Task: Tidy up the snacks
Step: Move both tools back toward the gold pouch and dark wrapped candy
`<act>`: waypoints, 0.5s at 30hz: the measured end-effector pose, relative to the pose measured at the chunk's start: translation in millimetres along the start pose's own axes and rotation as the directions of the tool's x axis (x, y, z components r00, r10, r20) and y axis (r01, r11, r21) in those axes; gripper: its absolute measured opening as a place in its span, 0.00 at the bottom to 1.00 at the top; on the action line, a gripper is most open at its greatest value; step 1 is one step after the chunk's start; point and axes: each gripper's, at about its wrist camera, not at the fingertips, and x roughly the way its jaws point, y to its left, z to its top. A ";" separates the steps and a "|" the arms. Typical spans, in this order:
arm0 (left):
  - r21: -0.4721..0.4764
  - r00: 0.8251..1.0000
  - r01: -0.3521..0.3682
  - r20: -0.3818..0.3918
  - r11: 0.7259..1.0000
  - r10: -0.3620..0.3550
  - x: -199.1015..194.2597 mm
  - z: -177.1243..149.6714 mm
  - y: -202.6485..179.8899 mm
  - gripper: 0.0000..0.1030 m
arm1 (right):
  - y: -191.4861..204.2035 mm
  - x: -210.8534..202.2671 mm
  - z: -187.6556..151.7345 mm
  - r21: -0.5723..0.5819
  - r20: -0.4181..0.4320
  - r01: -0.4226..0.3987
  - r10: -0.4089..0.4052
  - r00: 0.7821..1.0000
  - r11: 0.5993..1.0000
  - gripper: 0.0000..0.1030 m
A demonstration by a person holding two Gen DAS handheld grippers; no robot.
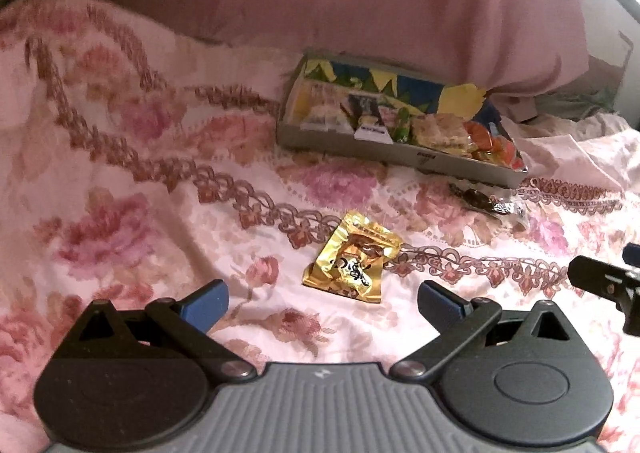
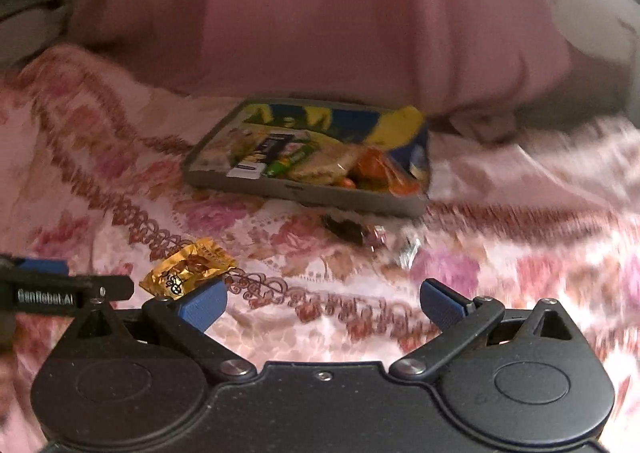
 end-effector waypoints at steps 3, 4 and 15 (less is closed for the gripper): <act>0.012 0.998 0.047 -0.037 0.999 -0.046 14.9 7.6 2.7 1.00 | -9.3 11.6 6.9 -0.041 0.008 -0.057 0.058 0.998 0.998 0.99; 0.037 0.997 0.058 -0.047 0.998 -0.056 20.7 11.7 1.8 1.00 | -14.2 16.7 8.9 -0.047 0.014 -0.087 0.088 0.996 0.995 0.99; 0.346 0.985 0.124 -0.156 0.930 -0.073 76.7 33.5 -21.0 1.00 | -51.8 101.4 27.5 -0.169 -0.020 -0.224 0.224 0.974 0.960 0.99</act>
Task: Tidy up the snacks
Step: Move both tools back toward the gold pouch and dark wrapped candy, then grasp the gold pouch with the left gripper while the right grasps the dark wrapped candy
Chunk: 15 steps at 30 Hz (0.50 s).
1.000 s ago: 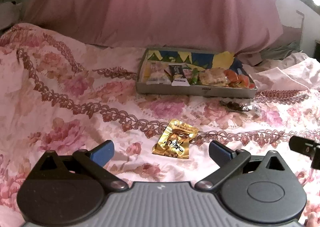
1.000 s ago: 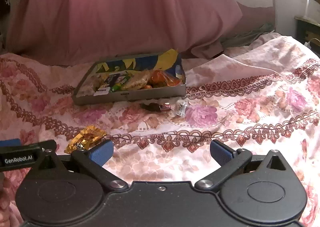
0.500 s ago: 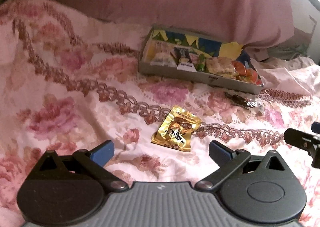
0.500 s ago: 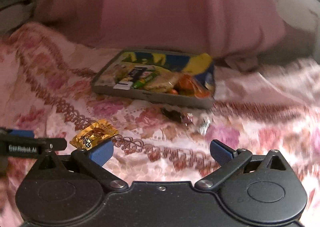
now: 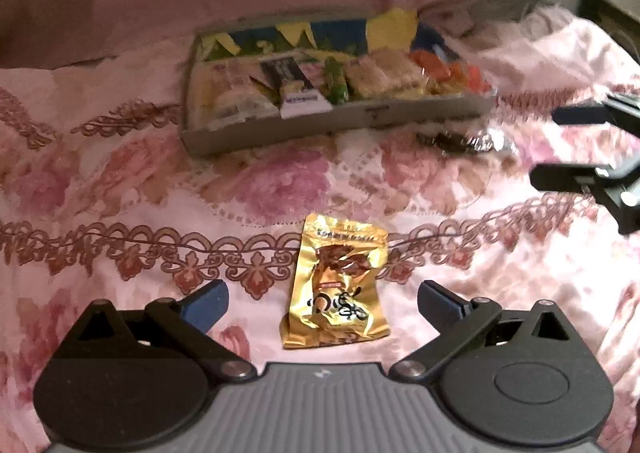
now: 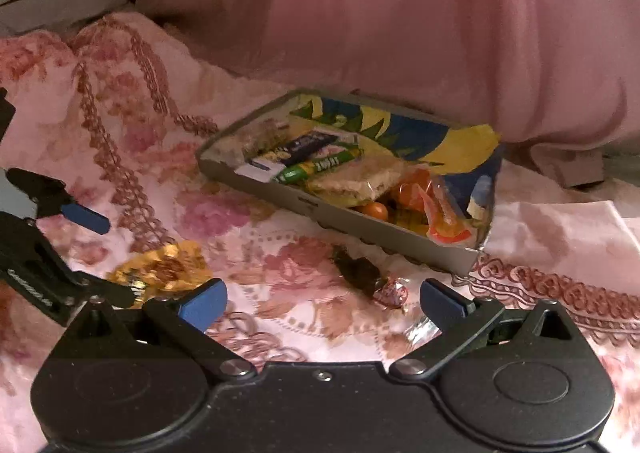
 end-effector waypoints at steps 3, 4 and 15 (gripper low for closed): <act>-0.016 0.999 0.021 -0.038 1.000 -0.022 11.3 5.4 1.4 1.00 | -11.4 27.5 3.6 -0.012 -0.031 -0.030 0.029 0.999 0.999 0.99; -0.012 0.999 0.026 -0.043 1.000 -0.027 13.3 7.1 1.2 1.00 | -13.5 35.7 5.5 -0.016 -0.040 -0.038 0.037 0.998 0.999 0.99; 0.041 0.998 0.018 -0.069 0.999 -0.016 38.4 4.7 5.5 0.97 | -41.0 97.8 9.5 0.057 -0.103 -0.039 0.045 0.994 0.998 0.99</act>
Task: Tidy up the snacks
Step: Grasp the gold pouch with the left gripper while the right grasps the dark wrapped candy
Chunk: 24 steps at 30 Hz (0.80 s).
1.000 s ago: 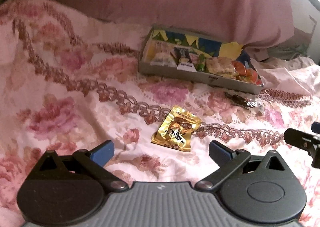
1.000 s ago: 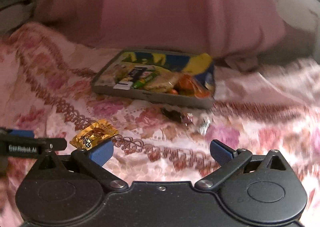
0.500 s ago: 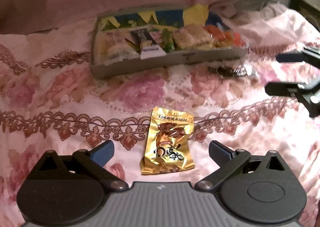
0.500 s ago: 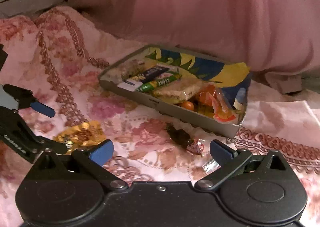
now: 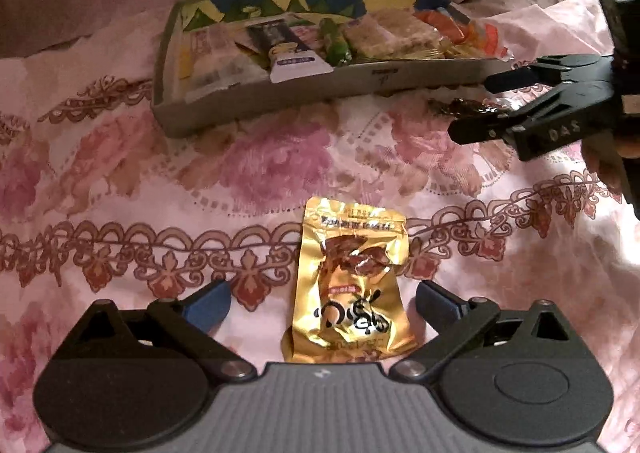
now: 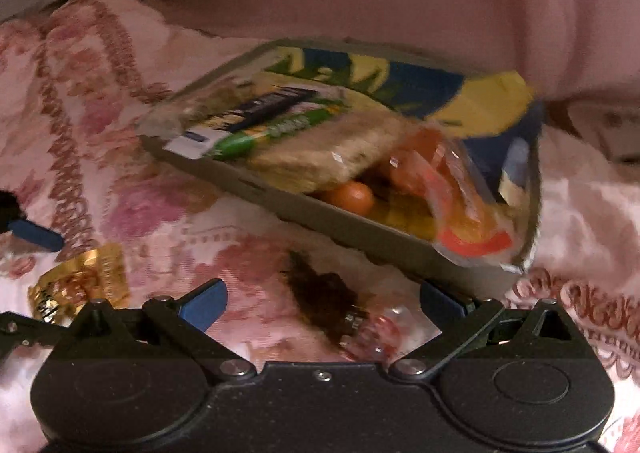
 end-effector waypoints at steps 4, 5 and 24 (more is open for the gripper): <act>0.018 1.000 -0.003 -0.001 1.000 0.003 2.5 0.0 -2.6 0.95 | -7.9 3.2 -3.6 0.038 -0.021 -0.031 0.032 0.999 0.999 0.98; 0.022 1.000 -0.001 -0.001 1.000 0.001 2.3 -0.5 -2.9 0.94 | -6.6 2.9 -3.5 0.038 -0.027 -0.042 0.043 0.999 0.998 0.98; 0.015 0.999 0.033 0.008 0.999 -0.034 -11.2 -1.6 -12.6 0.58 | 52.7 -13.8 -17.7 -0.054 -0.071 -0.041 0.037 0.997 0.998 0.65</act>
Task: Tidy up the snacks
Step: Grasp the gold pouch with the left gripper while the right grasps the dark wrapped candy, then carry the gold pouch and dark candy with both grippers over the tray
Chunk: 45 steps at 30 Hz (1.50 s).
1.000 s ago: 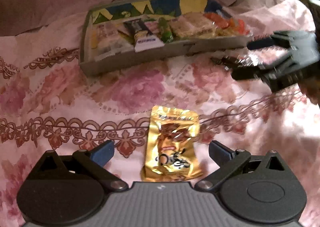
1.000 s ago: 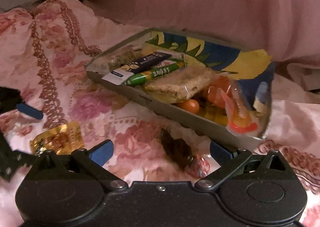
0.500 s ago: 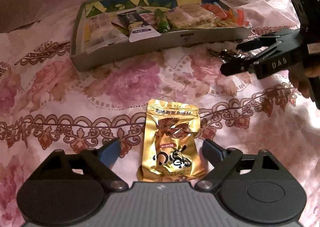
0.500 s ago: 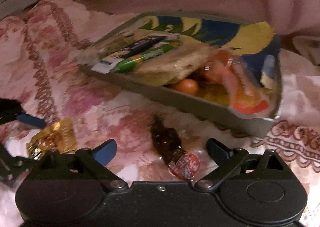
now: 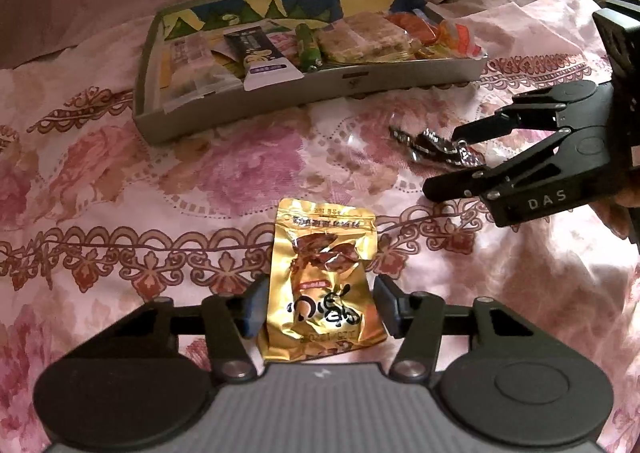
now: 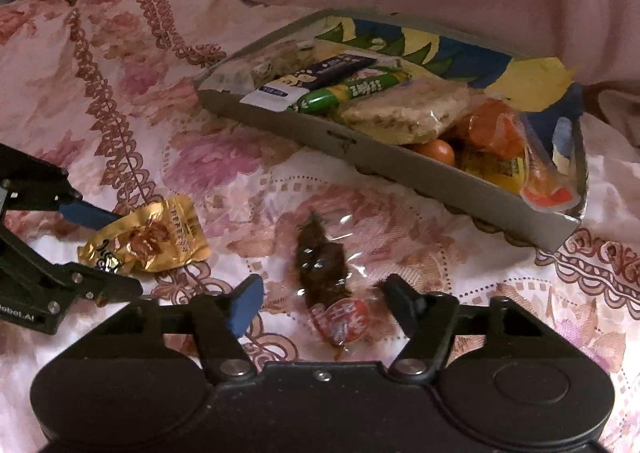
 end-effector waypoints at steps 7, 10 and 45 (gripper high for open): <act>-0.022 1.000 0.013 0.013 1.000 -0.013 -0.8 -0.4 0.5 0.57 | 3.6 10.9 0.2 -0.015 -0.014 0.033 -0.033 0.999 0.999 0.67; -0.031 1.000 0.022 0.021 0.999 -0.021 1.1 -0.4 1.8 0.57 | 5.1 9.3 -0.2 -0.004 -0.019 0.040 -0.040 0.999 0.999 0.64; -0.236 0.948 0.074 0.318 0.969 0.005 -48.1 19.6 27.8 0.55 | 28.2 -63.0 24.8 0.176 0.259 0.084 -0.128 0.957 0.981 0.48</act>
